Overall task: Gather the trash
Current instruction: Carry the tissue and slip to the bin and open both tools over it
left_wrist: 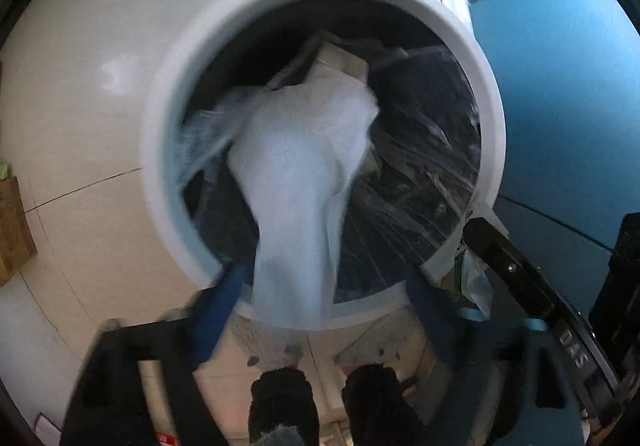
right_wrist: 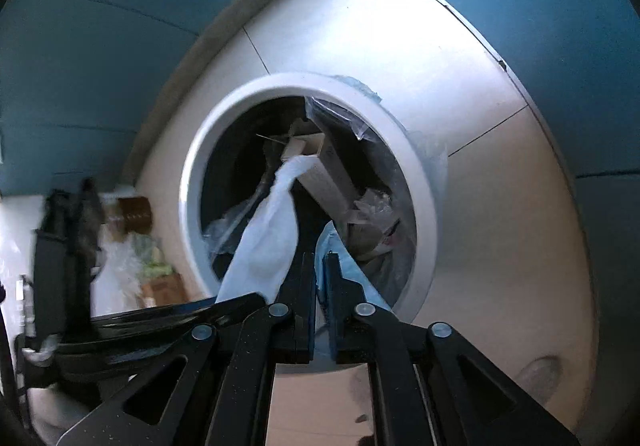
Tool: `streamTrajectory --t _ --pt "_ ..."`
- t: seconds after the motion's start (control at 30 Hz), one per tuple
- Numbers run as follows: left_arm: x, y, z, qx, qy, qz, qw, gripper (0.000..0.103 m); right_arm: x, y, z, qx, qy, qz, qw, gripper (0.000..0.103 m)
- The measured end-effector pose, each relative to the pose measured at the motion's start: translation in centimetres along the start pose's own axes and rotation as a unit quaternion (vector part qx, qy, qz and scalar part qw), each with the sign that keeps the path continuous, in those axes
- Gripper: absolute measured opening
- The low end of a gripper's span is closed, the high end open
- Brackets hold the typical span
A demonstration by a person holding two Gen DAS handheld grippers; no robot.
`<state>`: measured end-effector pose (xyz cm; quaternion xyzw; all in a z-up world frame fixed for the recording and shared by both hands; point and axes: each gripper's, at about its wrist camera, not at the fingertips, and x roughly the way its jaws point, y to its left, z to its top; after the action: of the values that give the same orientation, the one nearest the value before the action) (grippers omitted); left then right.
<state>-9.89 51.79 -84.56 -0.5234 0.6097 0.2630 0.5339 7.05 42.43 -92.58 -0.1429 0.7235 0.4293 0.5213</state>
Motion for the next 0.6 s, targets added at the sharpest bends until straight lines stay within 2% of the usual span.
streamTrajectory --t 0.1,0.13,0.17,0.27,0.37,0.4,0.47,0.5,0.6 --pt "-1.5 1.4 -0.3 -0.011 -0.016 0.006 0.9998 0.086 -0.4 0.6 0.5 -0.019 0.001 -0.015 1.0 0.007" --pt "-1.9 1.3 -0.4 -0.011 -0.023 0.013 0.9996 0.088 -0.4 0.9 0.6 -0.022 0.001 -0.016 1.0 0.014" --pt "-2.5 1.4 -0.6 -0.009 -0.033 0.023 0.9991 0.09 -0.4 1.2 0.7 -0.026 0.003 -0.026 0.999 0.029" --pt "-4.7 2.0 -1.6 -0.005 -0.07 0.056 0.996 0.091 -0.7 2.1 0.8 -0.036 0.006 -0.043 0.998 0.05" --pt "-6.4 2.2 -2.5 -0.006 -0.109 0.093 0.9898 0.091 -1.6 2.6 0.5 -0.044 -0.001 -0.066 0.997 0.06" --pt "-7.1 2.2 -2.8 -0.004 -0.124 0.108 0.9864 0.091 -2.0 2.8 0.3 -0.05 -0.005 -0.079 0.996 0.068" --pt "-8.2 1.8 -3.7 0.004 -0.155 0.14 0.978 0.091 -3.0 3.2 -0.6 -0.063 -0.015 -0.11 0.992 0.099" --pt "-8.6 1.7 -4.2 0.007 -0.166 0.151 0.9746 0.091 -3.4 3.5 -0.8 -0.07 -0.02 -0.125 0.99 0.103" --pt "-10.0 1.3 -5.9 0.007 -0.181 0.163 0.9699 0.091 -5.5 4.4 -2.1 -0.084 -0.034 -0.157 0.983 0.103"
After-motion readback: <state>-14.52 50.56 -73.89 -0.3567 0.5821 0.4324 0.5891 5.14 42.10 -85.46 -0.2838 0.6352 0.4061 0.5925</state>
